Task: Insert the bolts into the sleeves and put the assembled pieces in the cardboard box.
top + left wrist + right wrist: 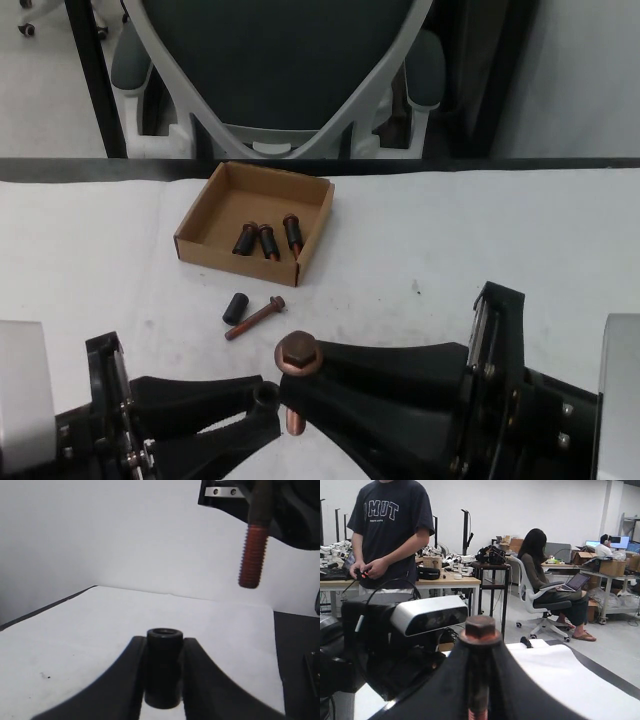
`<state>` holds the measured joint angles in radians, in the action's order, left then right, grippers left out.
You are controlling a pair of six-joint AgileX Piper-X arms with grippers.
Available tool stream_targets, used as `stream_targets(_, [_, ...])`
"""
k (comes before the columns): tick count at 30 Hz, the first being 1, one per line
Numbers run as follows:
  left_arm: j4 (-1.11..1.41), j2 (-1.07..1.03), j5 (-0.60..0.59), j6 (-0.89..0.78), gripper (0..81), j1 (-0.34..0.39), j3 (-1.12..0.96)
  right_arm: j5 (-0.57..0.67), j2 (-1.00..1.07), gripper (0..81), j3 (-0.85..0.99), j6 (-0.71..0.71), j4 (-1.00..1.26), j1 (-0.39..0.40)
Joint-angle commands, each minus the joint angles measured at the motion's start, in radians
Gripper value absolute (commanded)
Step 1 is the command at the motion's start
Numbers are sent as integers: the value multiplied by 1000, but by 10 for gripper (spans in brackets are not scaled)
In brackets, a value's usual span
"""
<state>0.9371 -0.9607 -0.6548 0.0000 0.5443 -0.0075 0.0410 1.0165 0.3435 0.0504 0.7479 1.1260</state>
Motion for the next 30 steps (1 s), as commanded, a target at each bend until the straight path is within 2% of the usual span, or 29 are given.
stream_targets(1, [55,-4,-74,-9,8,6,-21,10,3,2,2,-7,20,2])
stream_targets(14, [55,-4,-206,-23,8,6,-24,10,20,2,2,-5,-9,2])
stream_targets(30, [98,-4,-286,-46,8,6,-24,2,20,2,2,6,-36,2])
